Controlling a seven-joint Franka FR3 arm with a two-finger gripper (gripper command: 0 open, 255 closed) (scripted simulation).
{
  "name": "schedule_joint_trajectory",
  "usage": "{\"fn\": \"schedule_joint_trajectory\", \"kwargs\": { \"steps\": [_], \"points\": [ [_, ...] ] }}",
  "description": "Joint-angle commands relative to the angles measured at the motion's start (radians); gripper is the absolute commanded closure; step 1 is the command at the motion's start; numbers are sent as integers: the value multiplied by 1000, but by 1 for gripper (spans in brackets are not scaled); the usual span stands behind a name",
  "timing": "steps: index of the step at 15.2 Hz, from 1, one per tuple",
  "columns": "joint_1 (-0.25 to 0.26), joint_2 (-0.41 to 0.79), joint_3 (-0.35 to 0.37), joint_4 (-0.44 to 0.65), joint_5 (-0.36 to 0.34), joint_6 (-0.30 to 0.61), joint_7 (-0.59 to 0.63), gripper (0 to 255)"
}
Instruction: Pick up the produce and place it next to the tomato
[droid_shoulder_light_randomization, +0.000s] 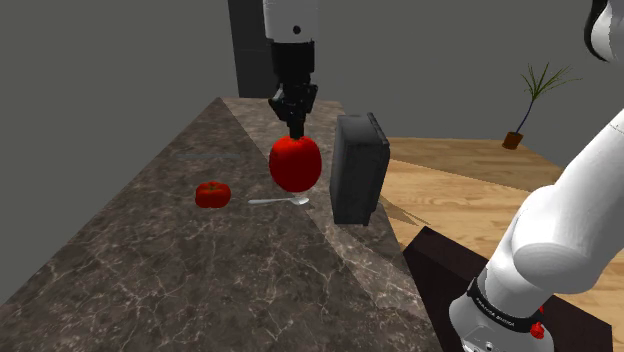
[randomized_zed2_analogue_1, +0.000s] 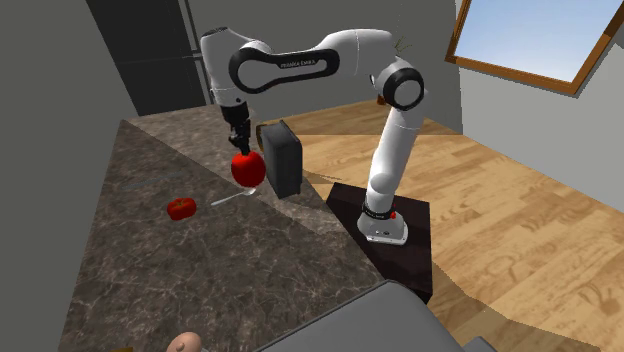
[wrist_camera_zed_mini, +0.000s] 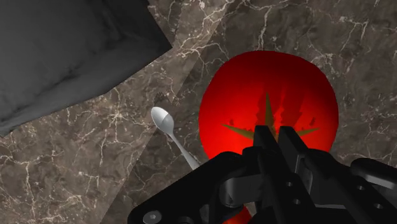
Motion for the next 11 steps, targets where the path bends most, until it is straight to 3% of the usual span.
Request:
{"fn": "schedule_joint_trajectory", "kwargs": {
  "steps": [1, 5, 9, 11],
  "points": [
    [-5, 87, 5, 85, -32, -4, 5, 255],
    [7, 271, 13, 299, -102, -48, 24, 255],
    [49, 481, 10, 580, -181, -133, 34, 255],
    [45, 468, 7, 534, -175, -99, 33, 255]
  ]
}}
